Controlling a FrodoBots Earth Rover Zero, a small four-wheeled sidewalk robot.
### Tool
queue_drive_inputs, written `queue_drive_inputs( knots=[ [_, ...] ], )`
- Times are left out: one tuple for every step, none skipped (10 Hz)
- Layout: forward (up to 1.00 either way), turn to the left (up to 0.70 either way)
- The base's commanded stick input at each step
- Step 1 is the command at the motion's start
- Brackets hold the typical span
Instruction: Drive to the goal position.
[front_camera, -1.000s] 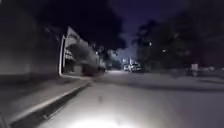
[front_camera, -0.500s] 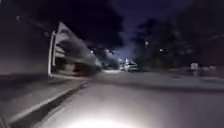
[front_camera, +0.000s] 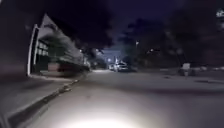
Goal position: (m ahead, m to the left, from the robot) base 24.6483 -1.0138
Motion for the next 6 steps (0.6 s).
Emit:
queue_drive_inputs(
  knots=[
    [0.98,0.0],
    [0.98,0.0],
    [0.98,0.0],
    [0.98,0.0],
    [0.98,0.0],
    [0.98,0.0]
  ],
)
